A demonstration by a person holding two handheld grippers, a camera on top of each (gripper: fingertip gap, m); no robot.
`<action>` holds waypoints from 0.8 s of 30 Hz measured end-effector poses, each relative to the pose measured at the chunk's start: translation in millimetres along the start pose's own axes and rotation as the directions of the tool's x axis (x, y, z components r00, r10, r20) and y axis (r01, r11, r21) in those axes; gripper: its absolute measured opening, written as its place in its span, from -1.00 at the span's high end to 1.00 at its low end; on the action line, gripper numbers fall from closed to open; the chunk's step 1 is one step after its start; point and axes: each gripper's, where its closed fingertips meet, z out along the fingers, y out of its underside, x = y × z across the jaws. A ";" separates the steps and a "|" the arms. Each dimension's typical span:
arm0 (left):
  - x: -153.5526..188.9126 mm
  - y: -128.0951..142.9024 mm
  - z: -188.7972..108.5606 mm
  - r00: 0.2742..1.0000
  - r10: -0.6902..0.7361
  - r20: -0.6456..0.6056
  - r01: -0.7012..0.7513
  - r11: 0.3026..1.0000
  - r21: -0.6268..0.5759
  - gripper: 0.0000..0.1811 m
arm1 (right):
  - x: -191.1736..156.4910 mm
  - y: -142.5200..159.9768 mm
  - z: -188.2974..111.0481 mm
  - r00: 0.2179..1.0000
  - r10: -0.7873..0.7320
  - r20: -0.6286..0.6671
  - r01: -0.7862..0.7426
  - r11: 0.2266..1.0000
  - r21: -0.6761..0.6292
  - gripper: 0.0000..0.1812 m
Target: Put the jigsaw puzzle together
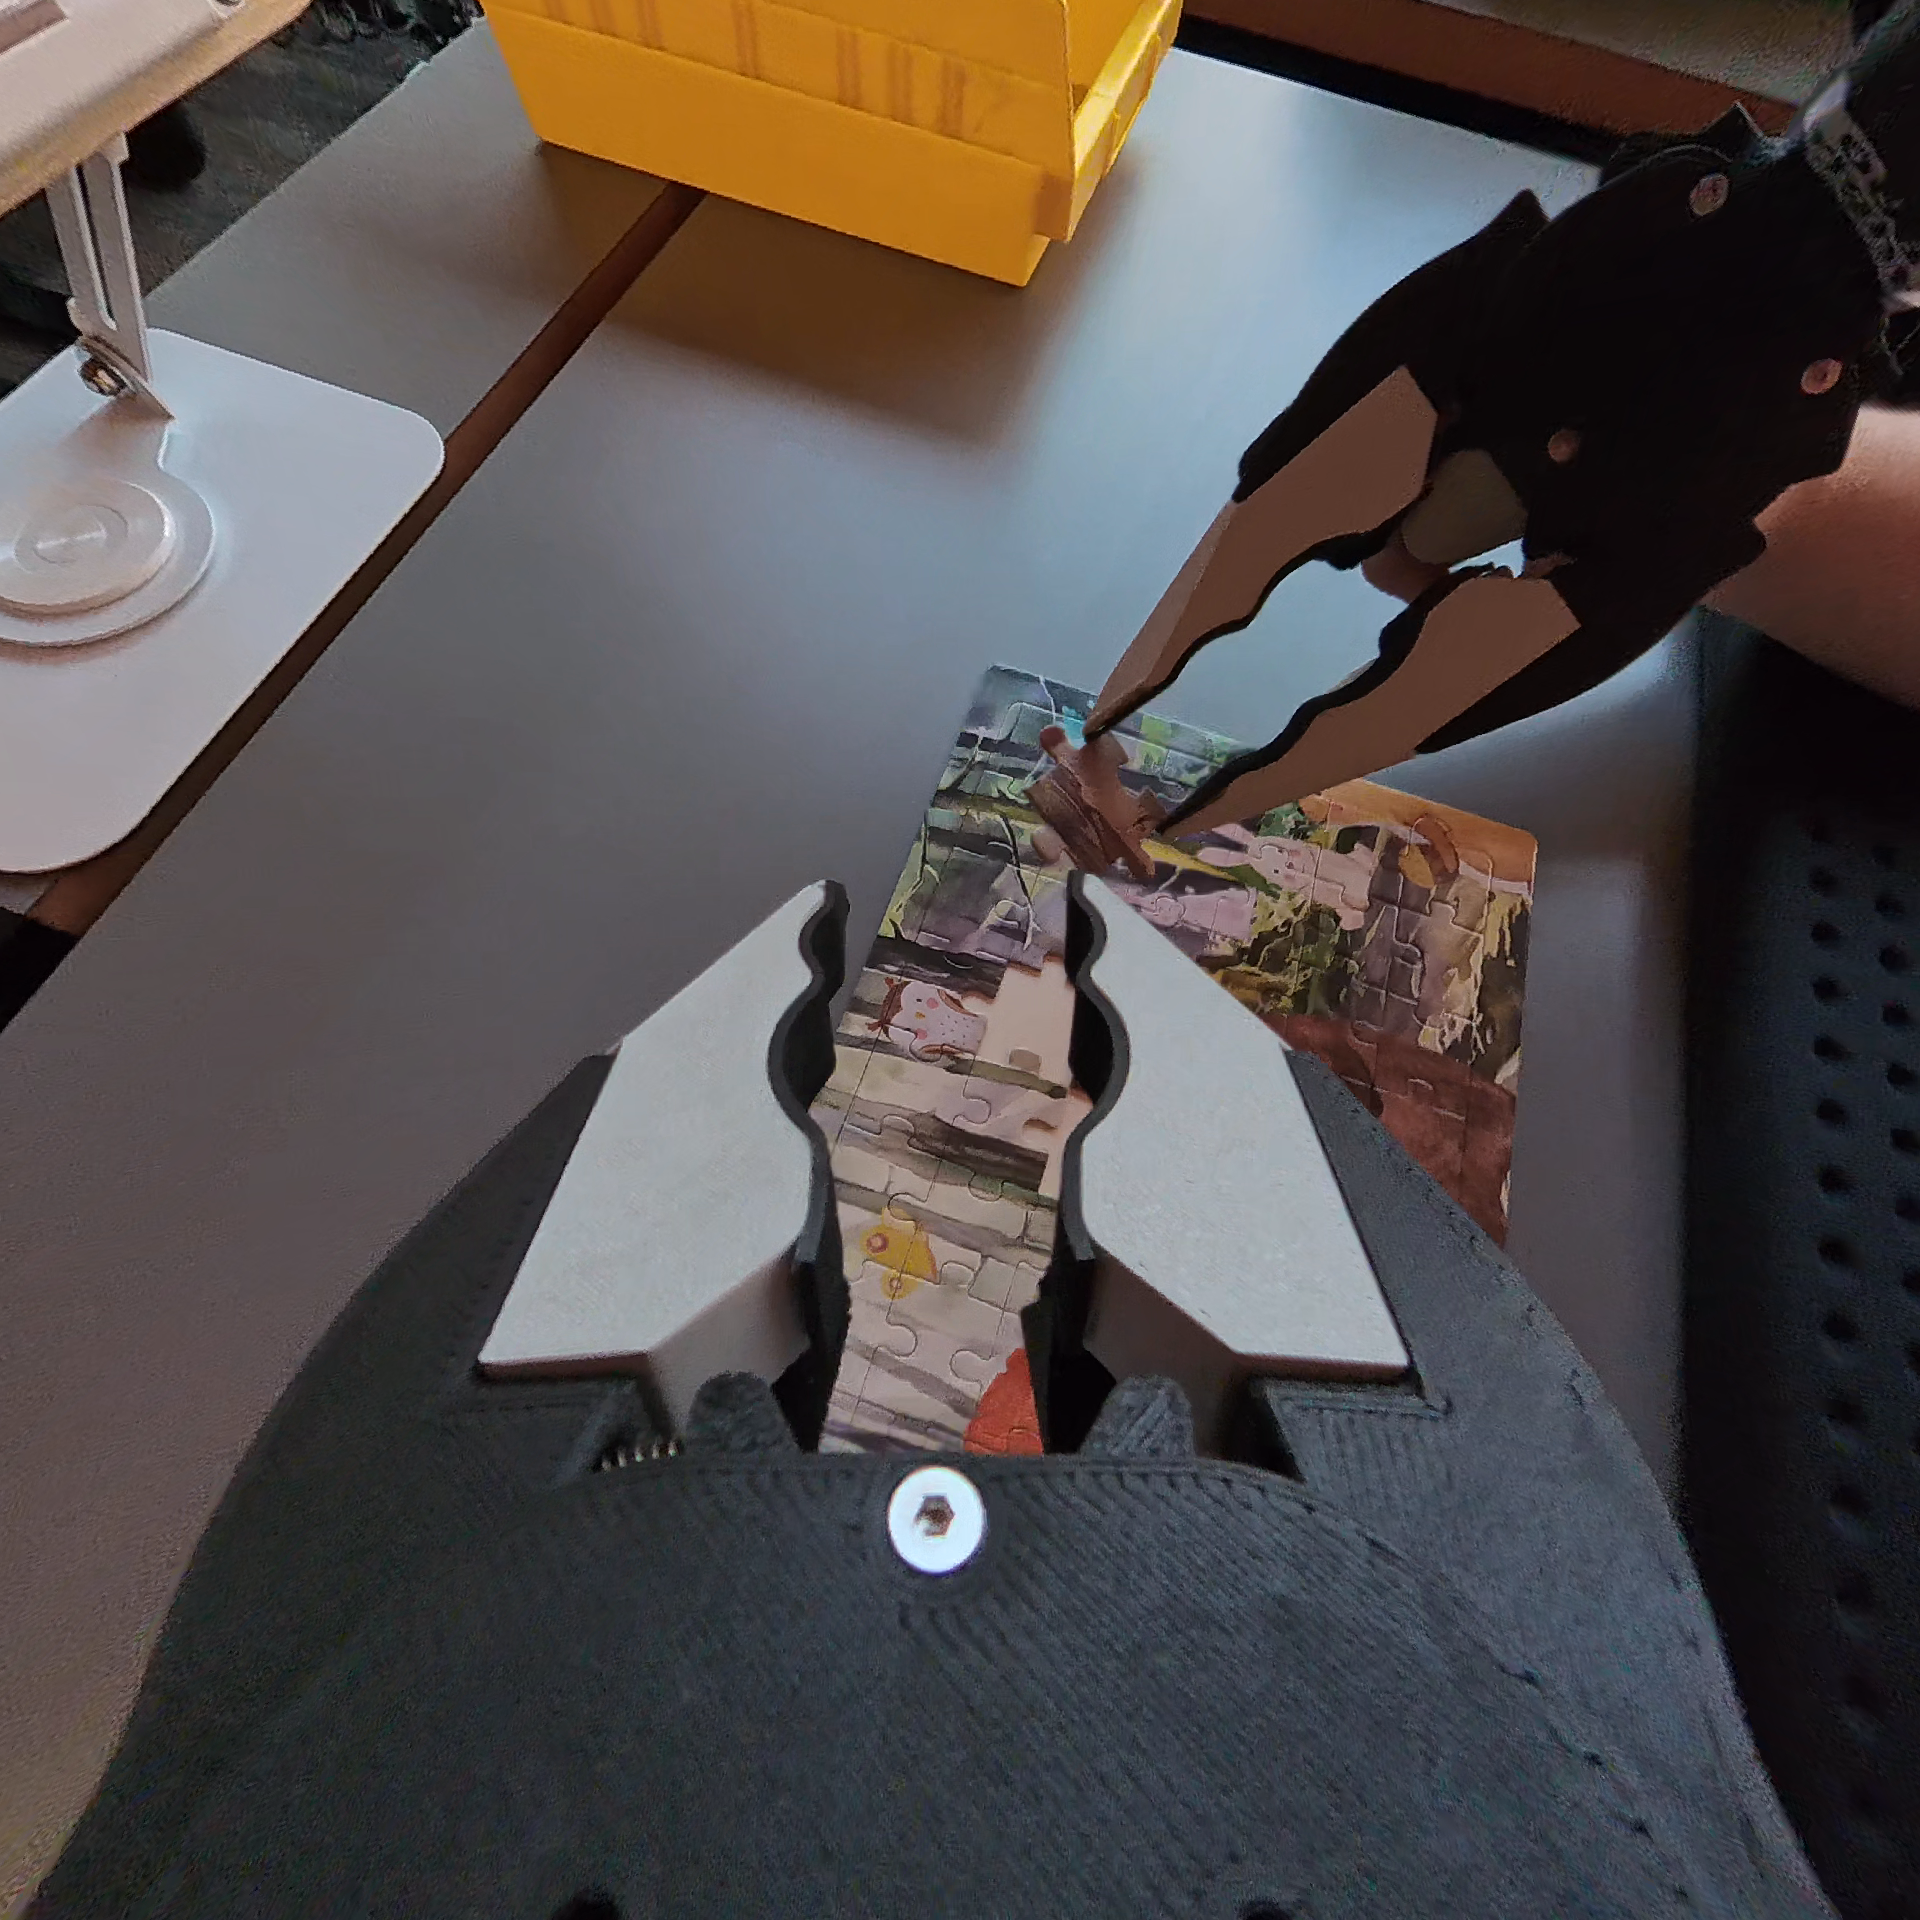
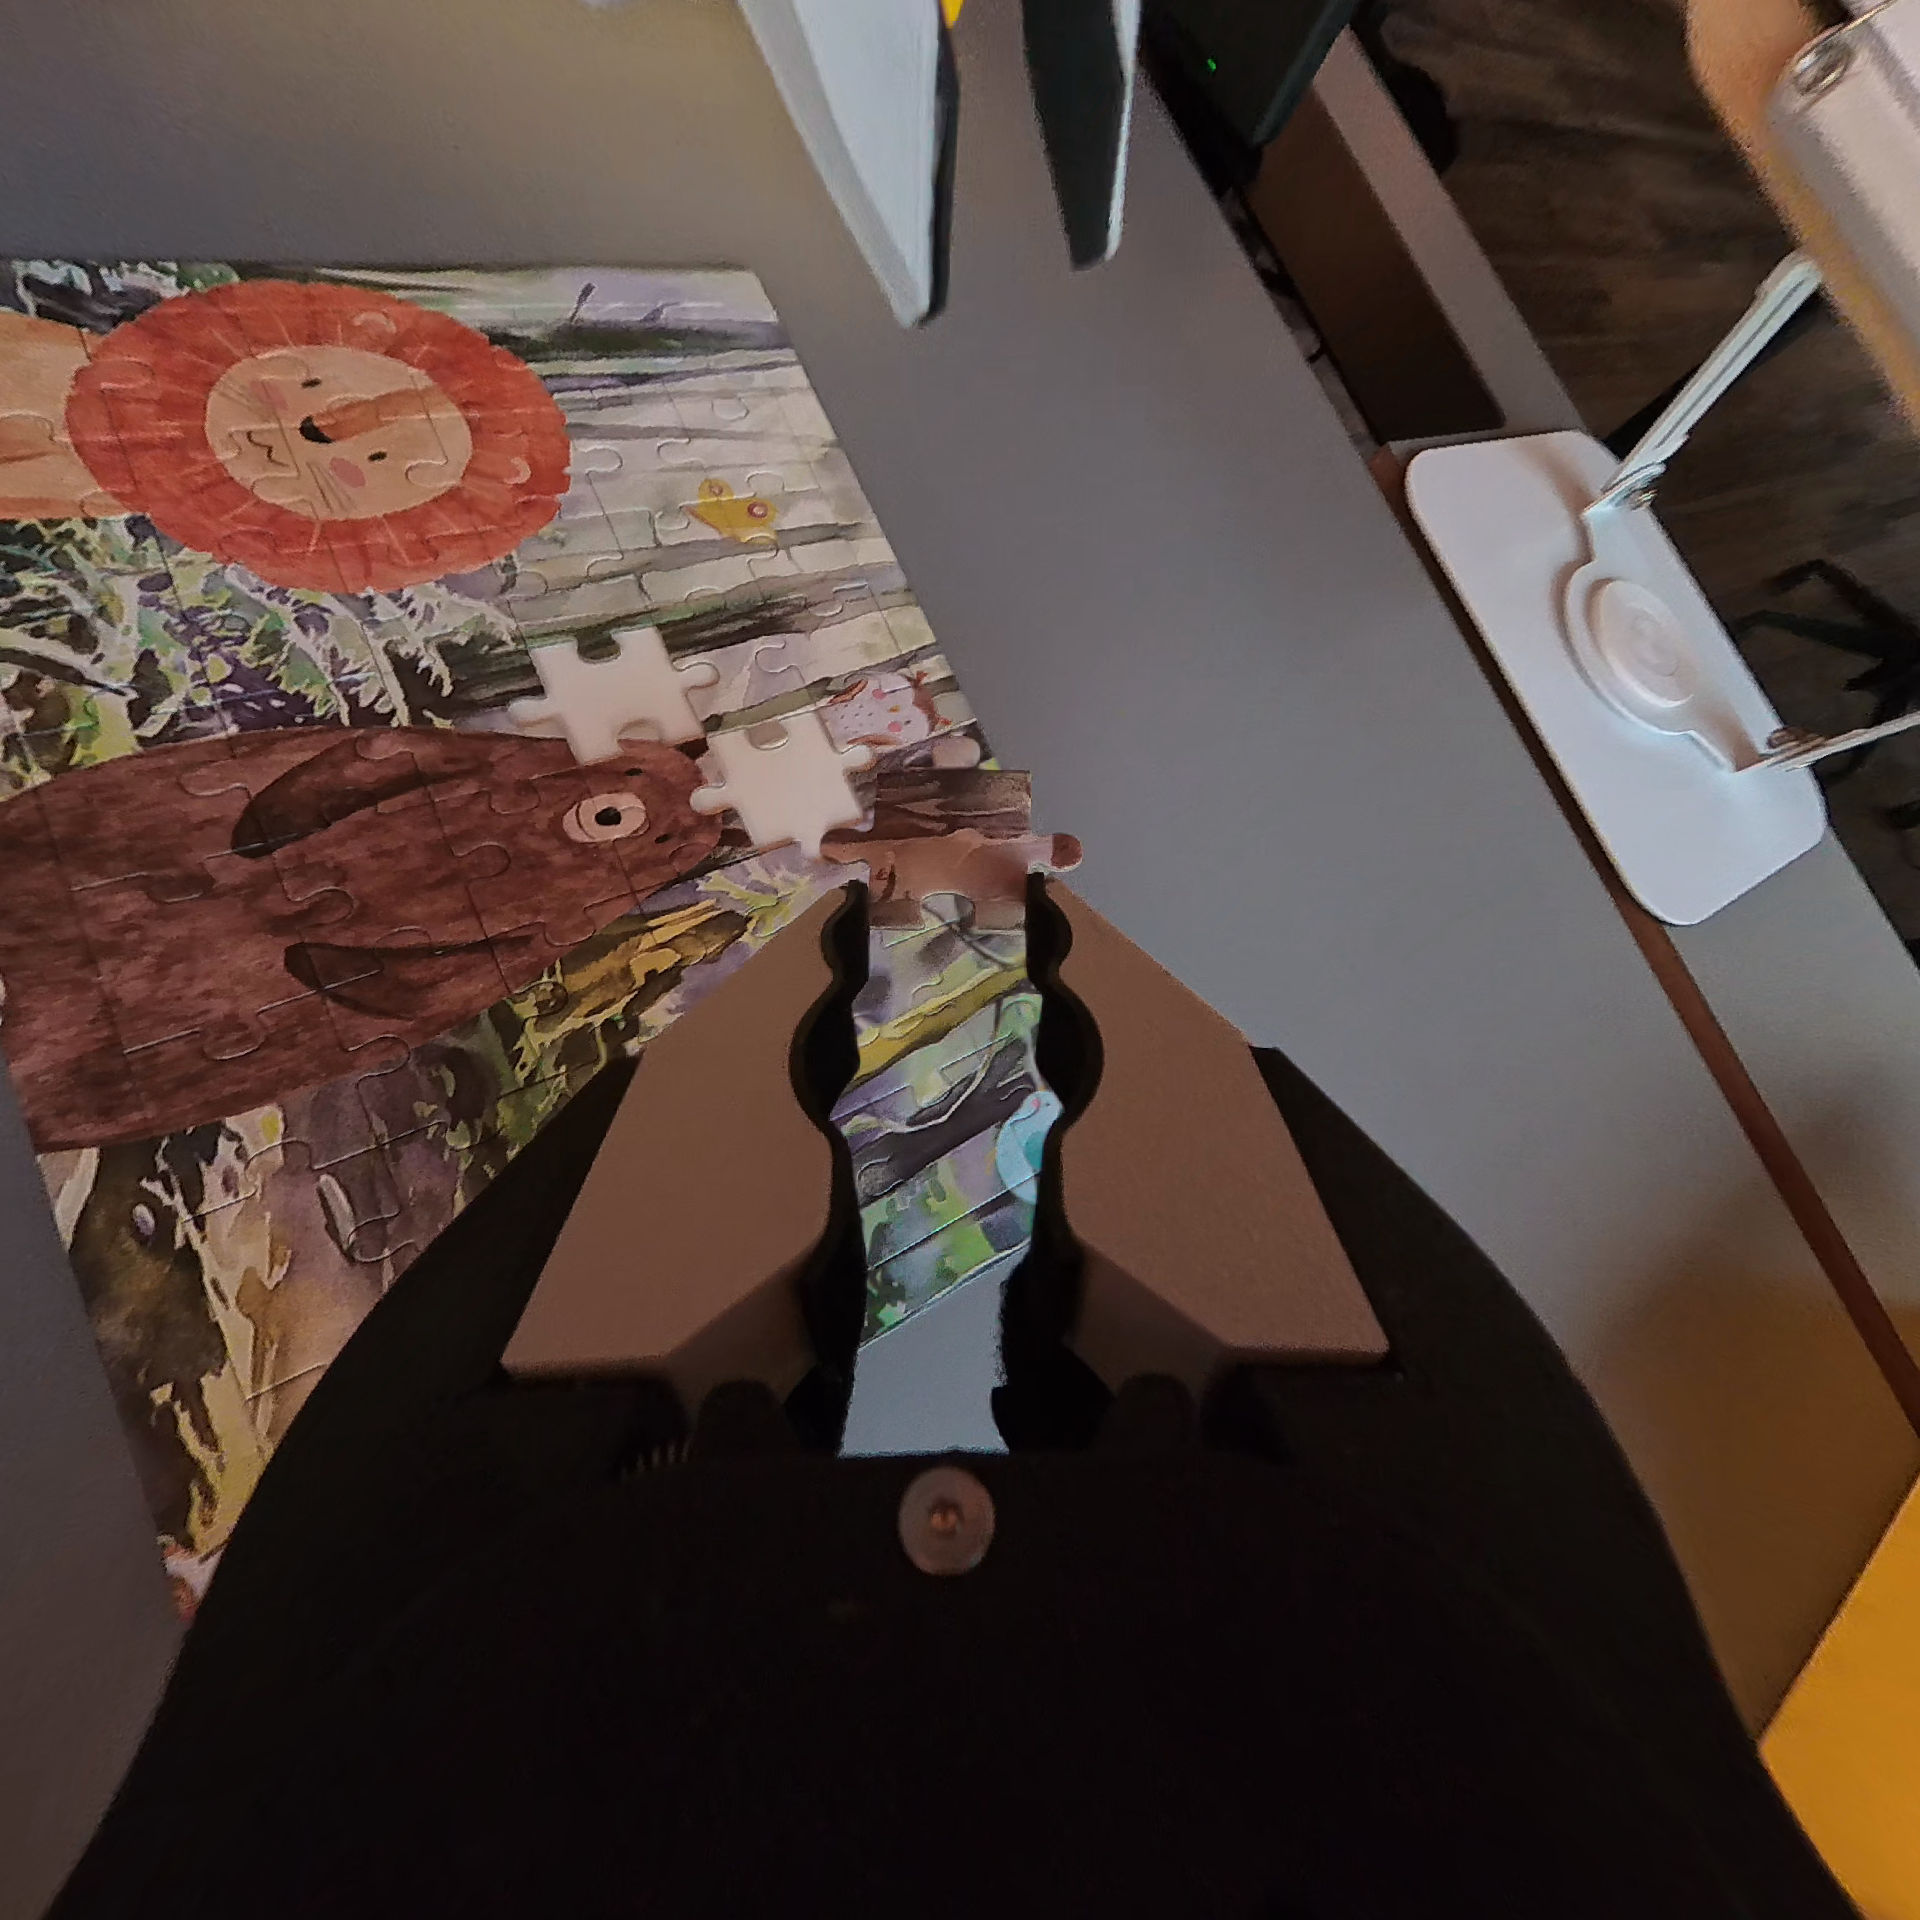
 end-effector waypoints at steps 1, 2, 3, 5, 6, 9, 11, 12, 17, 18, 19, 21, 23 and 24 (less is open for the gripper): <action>0.9 -0.9 3.3 1.000 -0.023 -0.014 0.023 1.000 0.005 0.55 | 3.8 -4.7 -2.7 1.000 -0.001 -0.026 0.002 1.000 0.026 0.68; 2.4 -2.1 6.8 0.998 -0.049 -0.035 0.049 0.999 0.010 0.55 | 8.6 -10.6 -6.5 0.998 0.001 -0.059 0.003 0.998 0.059 0.68; 4.4 -3.8 10.1 0.995 -0.076 -0.060 0.078 0.997 0.018 0.56 | 13.7 -16.9 -11.1 0.996 0.005 -0.092 0.004 0.995 0.095 0.68; 10.0 -9.3 13.8 0.985 -0.120 -0.122 0.126 0.991 0.043 0.58 | 23.8 -29.7 -22.2 0.986 0.013 -0.167 0.015 0.985 0.170 0.68; 12.4 -13.1 14.4 0.980 -0.132 -0.147 0.142 0.988 0.063 0.59 | 27.2 -35.1 -27.5 0.980 0.016 -0.198 0.025 0.979 0.203 0.69; 12.6 -20.6 16.7 0.974 -0.152 -0.168 0.171 0.979 0.108 0.57 | 32.7 -45.7 -39.0 0.966 0.032 -0.257 0.040 0.961 0.273 0.69; 13.1 -23.0 19.7 0.969 -0.168 -0.181 0.191 0.974 0.120 0.52 | 34.7 -49.3 -43.3 0.958 0.034 -0.286 0.054 0.953 0.296 0.68; 13.1 -24.3 21.3 0.966 -0.177 -0.188 0.203 0.971 0.128 0.50 | 35.3 -50.3 -44.3 0.955 0.032 -0.296 0.061 0.952 0.300 0.68; 12.3 -40.5 20.0 0.926 -0.254 -0.280 0.319 0.922 0.218 0.49 | 34.7 -52.6 -46.7 0.947 0.014 -0.320 0.089 0.948 0.306 0.69; 12.7 -43.1 18.2 0.915 -0.264 -0.304 0.340 0.911 0.232 0.49 | 34.9 -53.0 -47.2 0.946 0.011 -0.324 0.094 0.947 0.307 0.69; 13.4 -44.7 16.2 0.906 -0.270 -0.327 0.356 0.903 0.240 0.49 | 35.1 -53.3 -47.7 0.945 0.011 -0.327 0.096 0.947 0.308 0.69; 13.8 -46.5 12.7 0.888 -0.281 -0.363 0.384 0.889 0.251 0.49 | 34.4 -56.7 -50.5 0.943 0.010 -0.332 0.106 0.938 0.329 0.69; 14.2 -47.8 10.8 0.870 -0.294 -0.395 0.411 0.875 0.256 0.48 | 35.0 -58.8 -52.9 0.938 0.008 -0.346 0.116 0.935 0.336 0.69; 15.8 -49.0 10.3 0.859 -0.296 -0.418 0.425 0.868 0.257 0.49 | 35.1 -59.0 -53.1 0.937 0.006 -0.350 0.119 0.935 0.334 0.69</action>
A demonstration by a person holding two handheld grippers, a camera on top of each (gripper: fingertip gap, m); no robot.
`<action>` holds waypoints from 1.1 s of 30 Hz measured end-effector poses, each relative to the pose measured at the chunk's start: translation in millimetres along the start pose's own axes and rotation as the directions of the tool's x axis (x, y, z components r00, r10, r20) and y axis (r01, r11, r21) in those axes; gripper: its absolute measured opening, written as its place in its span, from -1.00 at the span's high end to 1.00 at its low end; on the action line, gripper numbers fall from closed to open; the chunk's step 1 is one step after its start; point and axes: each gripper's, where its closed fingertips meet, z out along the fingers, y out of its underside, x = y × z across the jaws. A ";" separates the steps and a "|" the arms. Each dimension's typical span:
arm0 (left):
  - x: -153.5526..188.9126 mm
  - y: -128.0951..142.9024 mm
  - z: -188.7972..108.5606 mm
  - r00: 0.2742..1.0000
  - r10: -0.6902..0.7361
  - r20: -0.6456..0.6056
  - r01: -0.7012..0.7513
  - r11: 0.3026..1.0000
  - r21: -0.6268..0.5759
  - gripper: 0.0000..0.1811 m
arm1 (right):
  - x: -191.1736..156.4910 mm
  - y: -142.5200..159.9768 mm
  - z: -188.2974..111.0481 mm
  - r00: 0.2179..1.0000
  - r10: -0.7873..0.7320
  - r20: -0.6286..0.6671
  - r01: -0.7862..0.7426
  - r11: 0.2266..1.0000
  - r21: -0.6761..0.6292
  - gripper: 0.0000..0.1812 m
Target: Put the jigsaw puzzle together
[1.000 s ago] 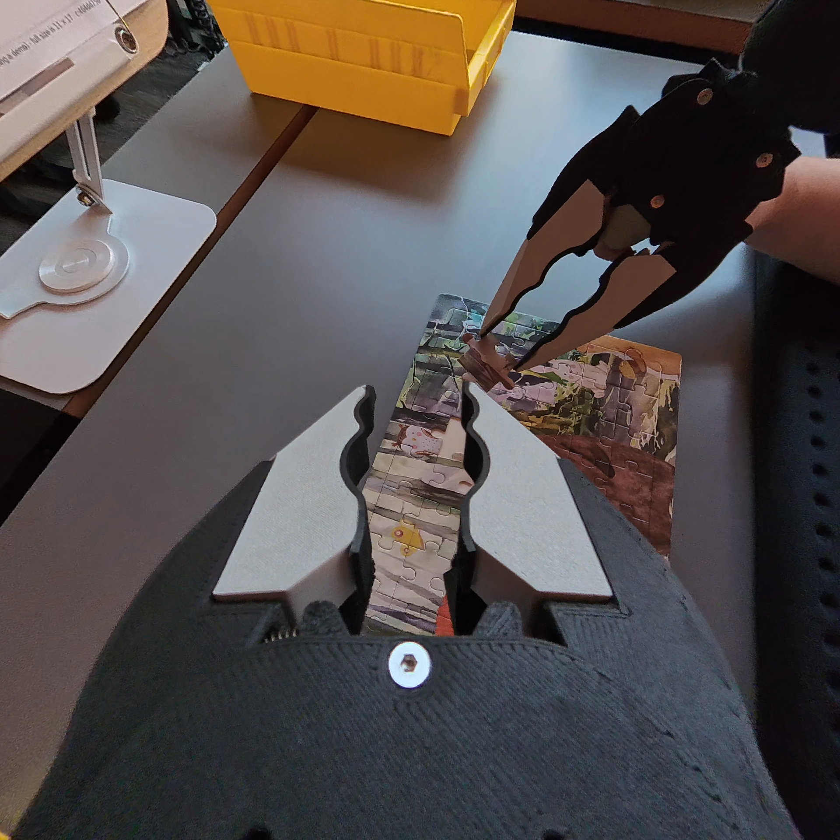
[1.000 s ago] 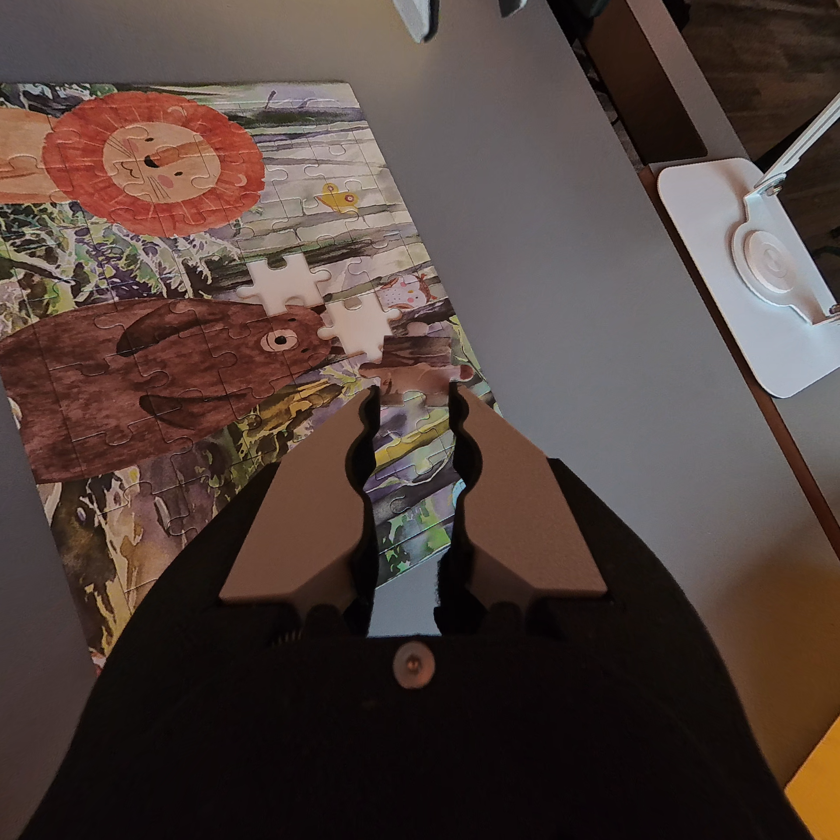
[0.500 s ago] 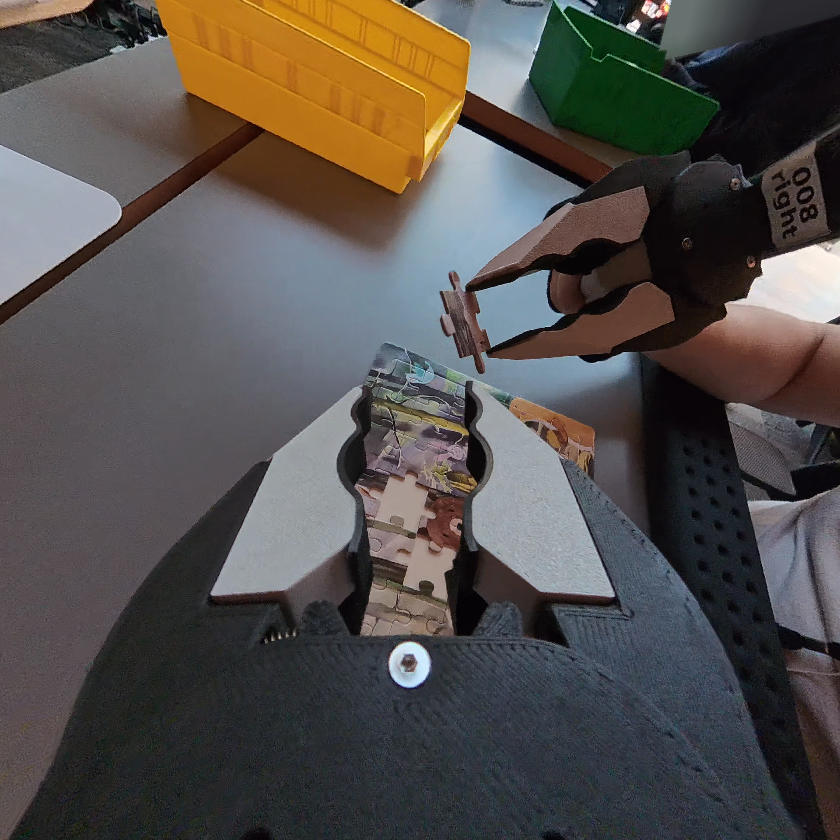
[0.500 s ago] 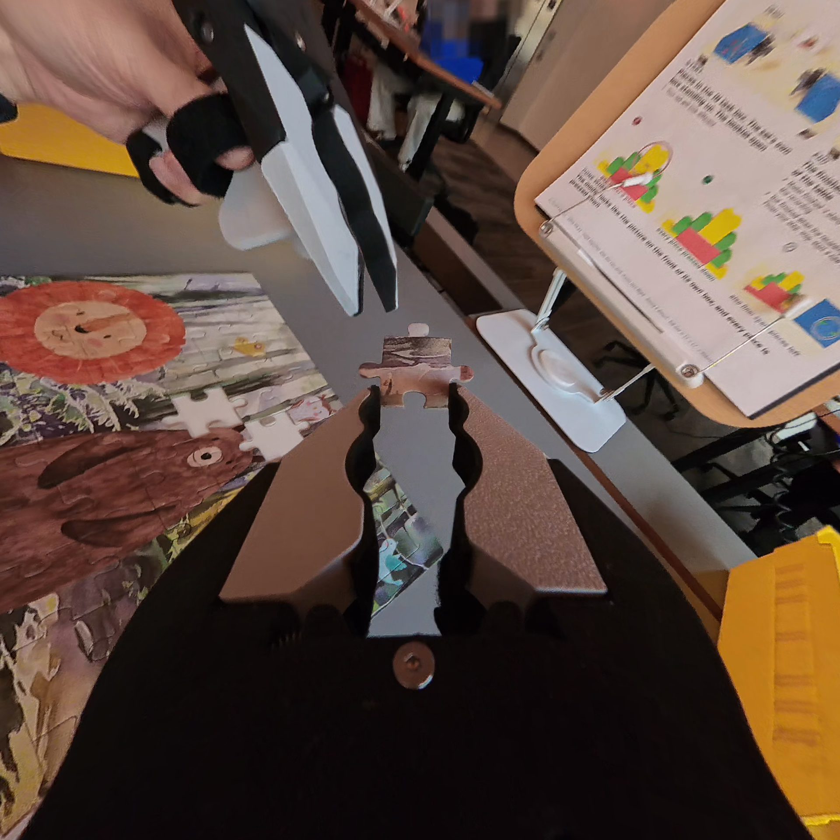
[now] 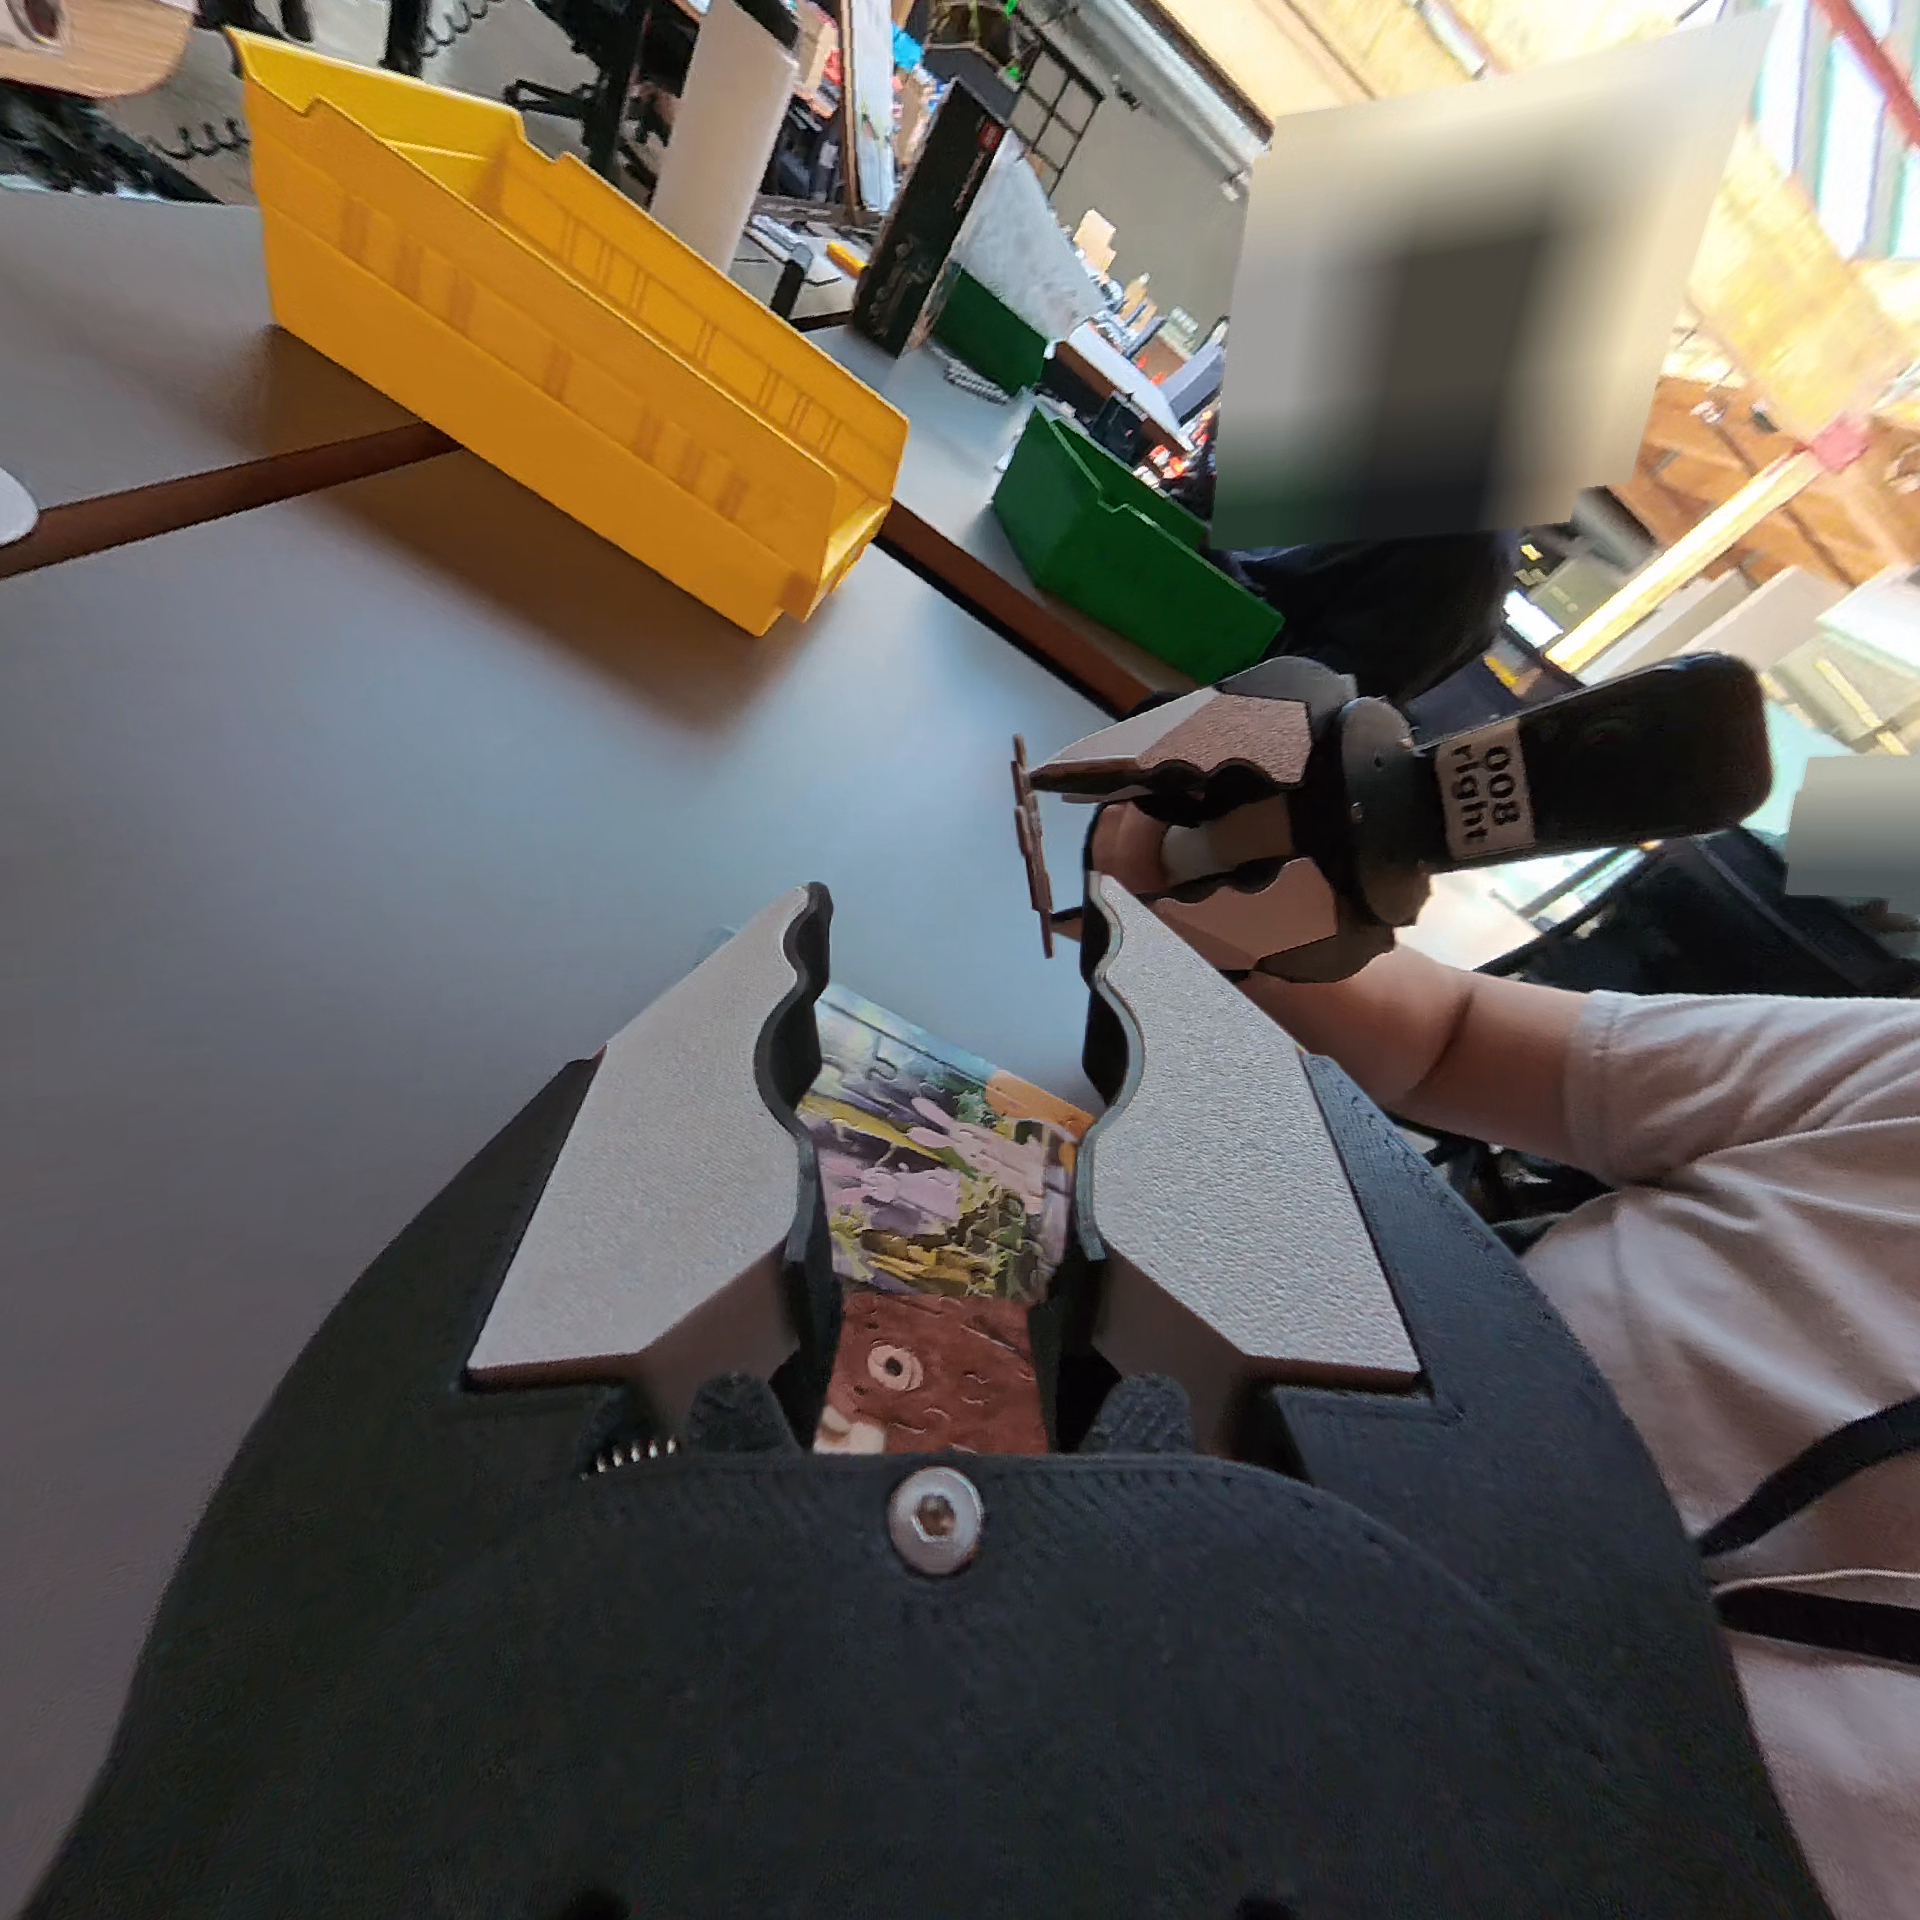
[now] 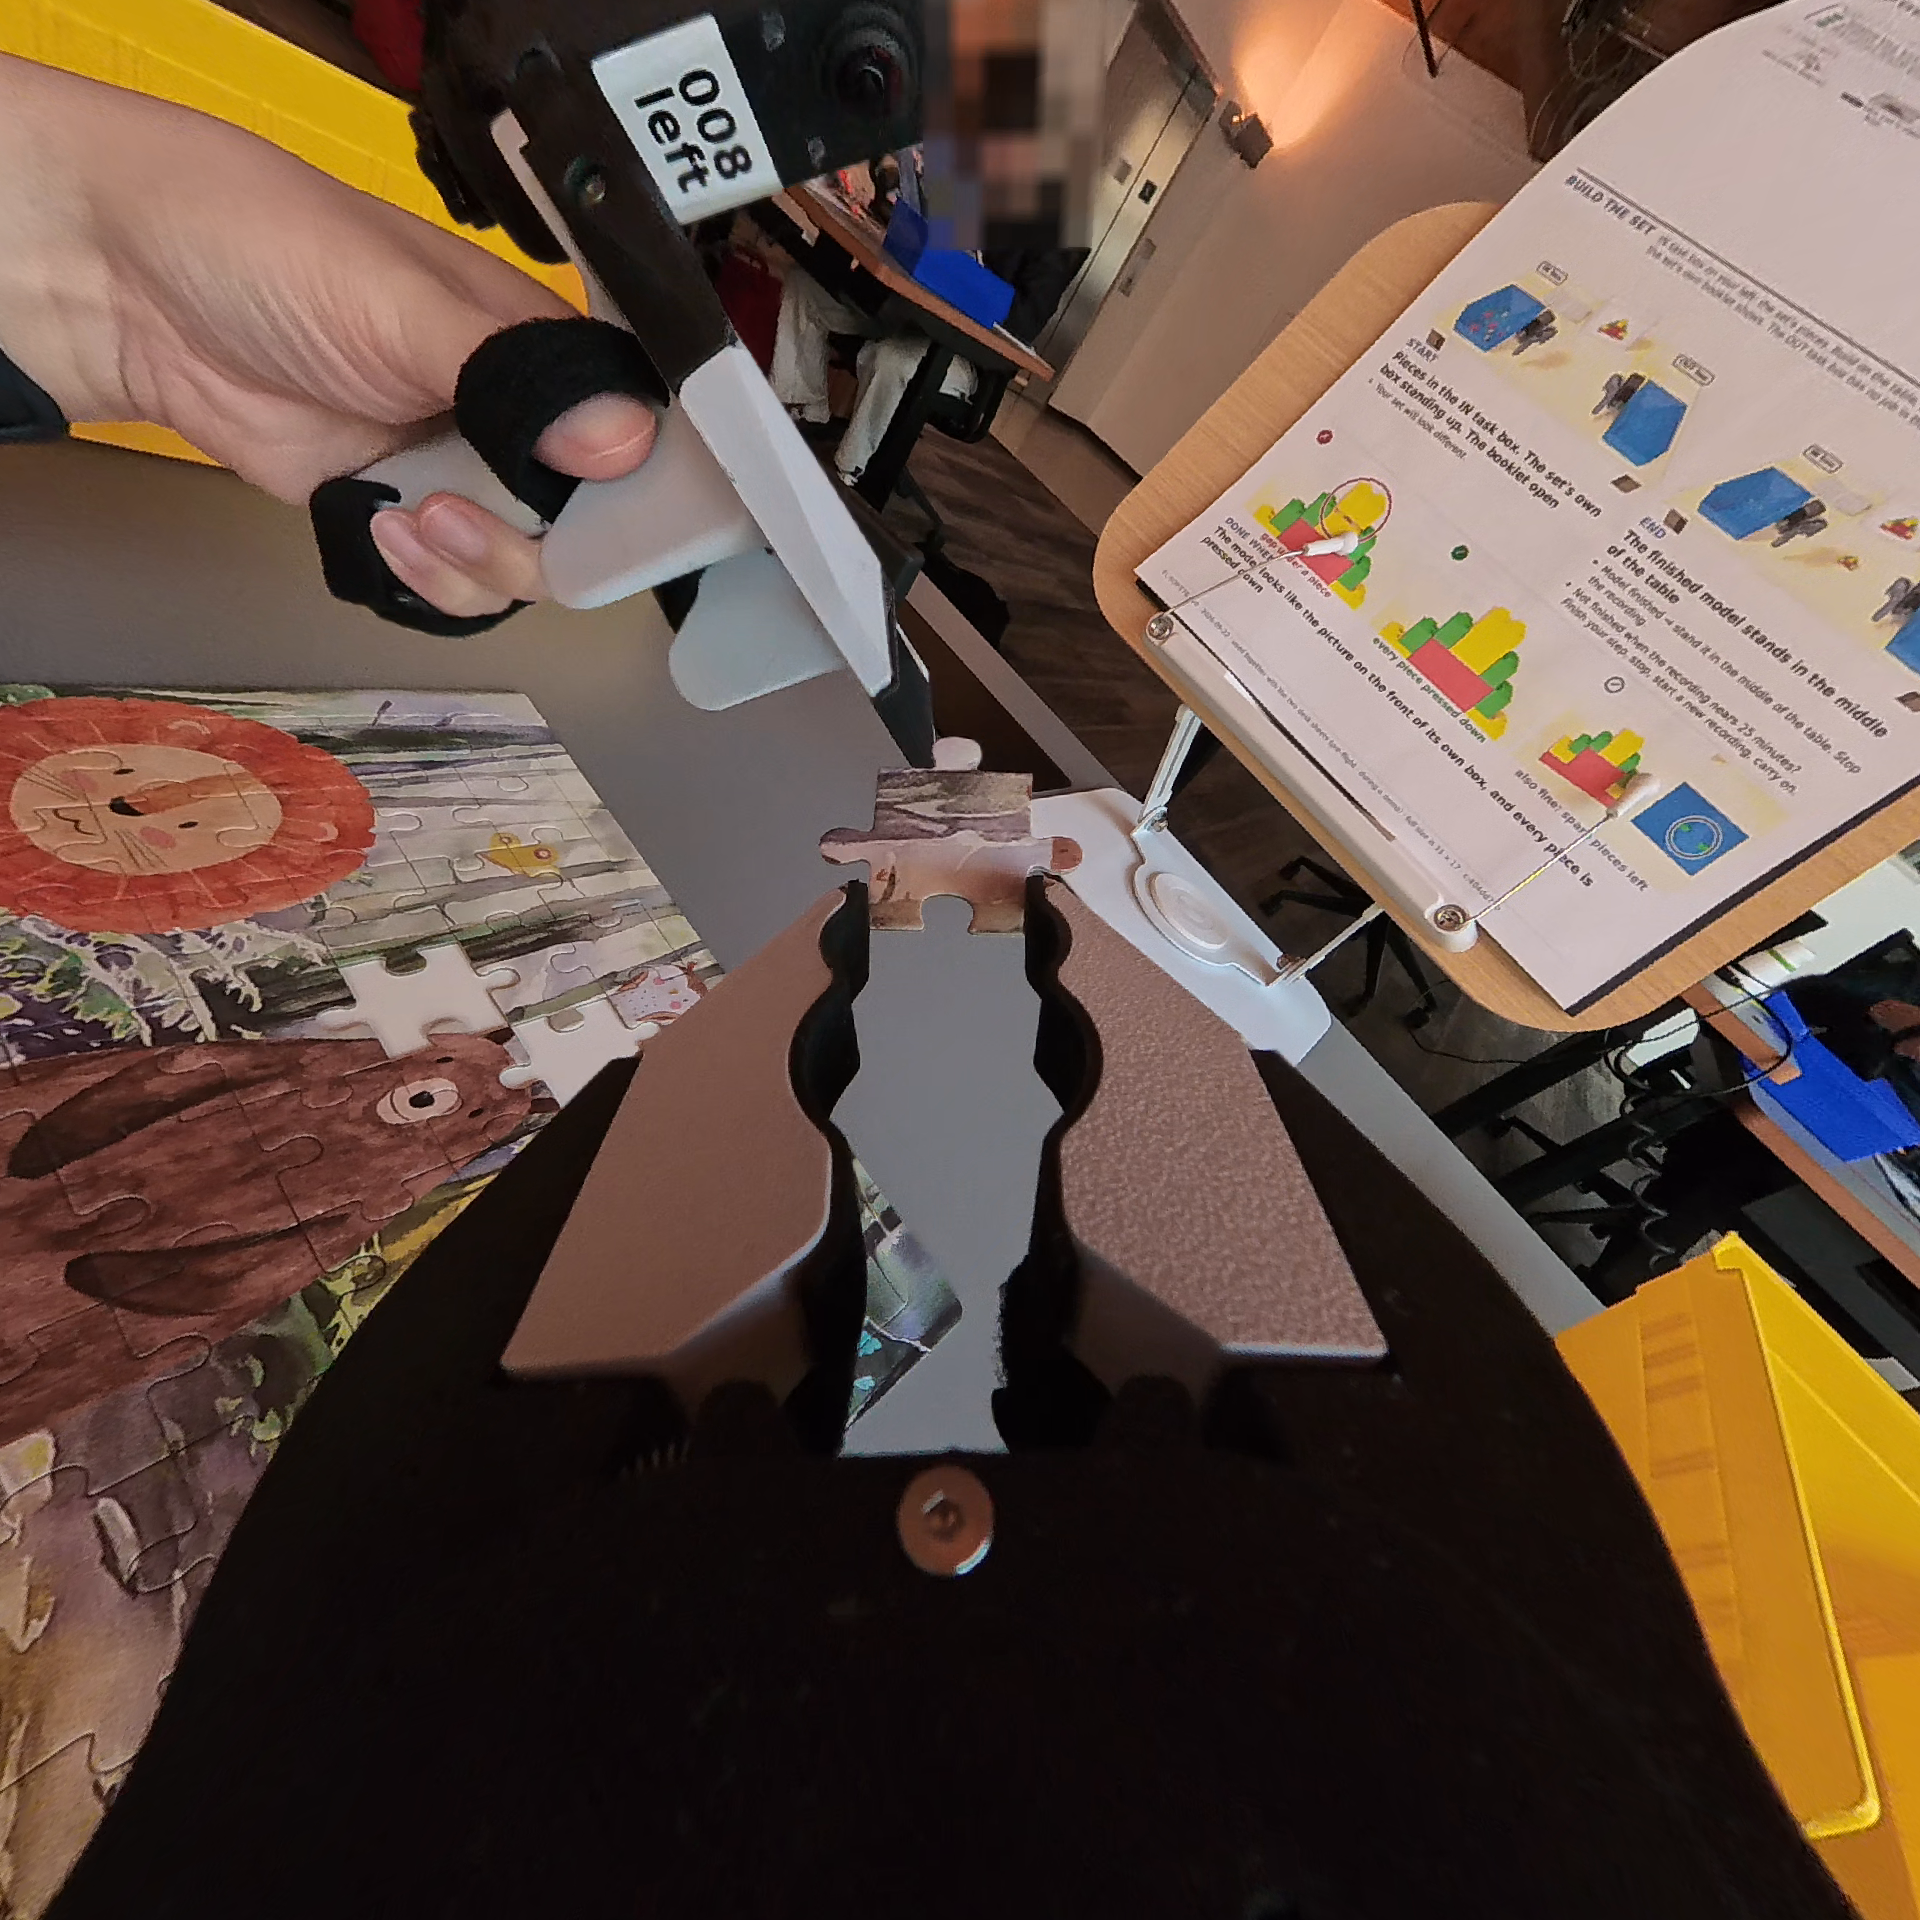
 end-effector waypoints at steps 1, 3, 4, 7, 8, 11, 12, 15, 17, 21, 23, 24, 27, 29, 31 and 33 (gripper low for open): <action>1.7 0.1 0.9 1.000 -0.014 -0.020 0.014 1.000 0.004 0.49 | 0.1 -0.4 0.1 1.000 -0.003 -0.003 0.003 1.000 0.002 0.69; 2.2 1.9 4.1 0.999 -0.038 -0.036 0.037 0.999 -0.003 0.50 | -0.9 -0.5 0.4 1.000 -0.007 -0.003 0.007 1.000 0.003 0.69; 2.1 3.9 6.5 0.998 -0.044 -0.038 0.043 0.999 -0.012 0.51 | -1.6 -0.4 0.6 1.000 -0.008 -0.001 0.008 1.000 0.002 0.69; 4.8 10.2 14.7 0.996 -0.065 -0.060 0.062 0.997 -0.044 0.57 | -2.7 -0.4 1.5 1.000 -0.019 -0.005 0.019 1.000 0.000 0.69; 6.1 12.7 17.5 0.995 -0.072 -0.070 0.068 0.996 -0.059 0.60 | -3.5 -0.3 1.9 1.000 -0.021 -0.003 0.021 1.000 -0.002 0.69; 8.4 18.8 23.3 0.992 -0.086 -0.088 0.077 0.992 -0.096 0.67 | -6.7 1.7 3.5 1.000 -0.030 0.008 0.030 0.999 -0.009 0.69; 9.1 19.8 23.5 0.992 -0.086 -0.093 0.076 0.992 -0.103 0.77 | -8.2 3.0 4.3 0.999 -0.035 0.014 0.035 0.999 -0.015 0.69; 13.2 25.3 21.0 0.988 -0.089 -0.124 0.071 0.988 -0.140 1.00 | -14.9 7.0 6.5 0.997 -0.052 0.057 0.053 0.998 -0.027 0.69; 9.7 37.4 18.0 0.992 -0.084 -0.097 0.062 0.974 -0.216 1.00 | -24.7 14.9 6.3 0.985 -0.067 0.158 0.079 0.994 -0.069 0.73; 20.2 75.3 6.4 0.991 -0.064 -0.115 0.006 0.894 -0.448 1.00 | -45.4 22.6 -7.8 0.902 0.108 0.418 -0.055 0.989 -0.137 0.85; 25.2 95.3 -0.8 0.993 -0.018 -0.117 -0.051 0.827 -0.560 1.00 | -50.5 16.0 -13.9 0.828 0.244 0.506 -0.196 0.970 -0.146 0.87; 27.6 104.9 -4.4 0.992 0.010 -0.123 -0.084 0.788 -0.610 1.00 | -57.9 14.8 -16.9 0.762 0.321 0.563 -0.262 0.947 -0.185 0.87; 33.5 127.6 -12.2 0.988 0.068 -0.136 -0.146 0.681 -0.717 1.00 | -84.3 17.2 -19.9 0.590 0.457 0.666 -0.355 0.887 -0.295 0.85; 37.9 135.0 -13.4 0.986 0.075 -0.149 -0.162 0.643 -0.749 1.00 | -100.5 21.2 -18.6 0.534 0.475 0.700 -0.351 0.877 -0.328 0.86; 38.6 137.8 -12.2 0.985 0.081 -0.153 -0.170 0.626 -0.761 1.00 | -113.0 19.9 -19.4 0.471 0.498 0.728 -0.358 0.862 -0.357 0.85; 40.1 140.3 -11.5 0.984 0.074 -0.162 -0.173 0.615 -0.769 1.00 | -121.0 18.2 -20.1 0.419 0.525 0.741 -0.371 0.843 -0.389 0.85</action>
